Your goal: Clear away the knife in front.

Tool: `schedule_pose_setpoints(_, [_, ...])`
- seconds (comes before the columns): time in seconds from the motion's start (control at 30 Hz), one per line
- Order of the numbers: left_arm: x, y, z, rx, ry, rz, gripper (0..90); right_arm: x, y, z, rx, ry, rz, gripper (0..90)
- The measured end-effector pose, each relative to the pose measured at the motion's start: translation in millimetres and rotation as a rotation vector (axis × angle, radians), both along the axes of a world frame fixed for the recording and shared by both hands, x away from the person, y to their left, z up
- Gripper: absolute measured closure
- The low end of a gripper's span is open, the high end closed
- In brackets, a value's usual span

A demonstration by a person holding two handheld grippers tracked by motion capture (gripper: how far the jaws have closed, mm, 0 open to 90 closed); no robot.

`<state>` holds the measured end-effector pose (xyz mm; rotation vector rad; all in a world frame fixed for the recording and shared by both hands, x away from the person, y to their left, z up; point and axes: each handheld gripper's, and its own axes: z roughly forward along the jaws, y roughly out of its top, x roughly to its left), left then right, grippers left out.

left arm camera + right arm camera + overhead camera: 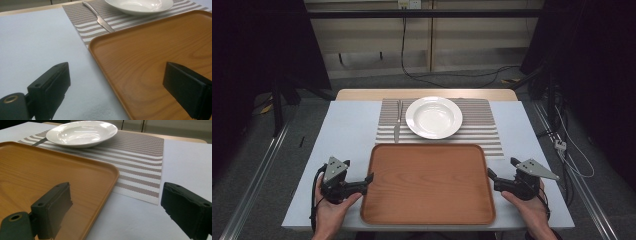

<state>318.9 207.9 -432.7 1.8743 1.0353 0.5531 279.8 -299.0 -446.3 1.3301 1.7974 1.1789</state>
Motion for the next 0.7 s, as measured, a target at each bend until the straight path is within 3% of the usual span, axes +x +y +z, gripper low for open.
schedule_pose_setpoints(0.7, [14.1,-10.1,9.7,-0.007,0.034,-0.042,8.0,1.2,-0.1,-1.5,0.006,0.015,0.01,8.4])
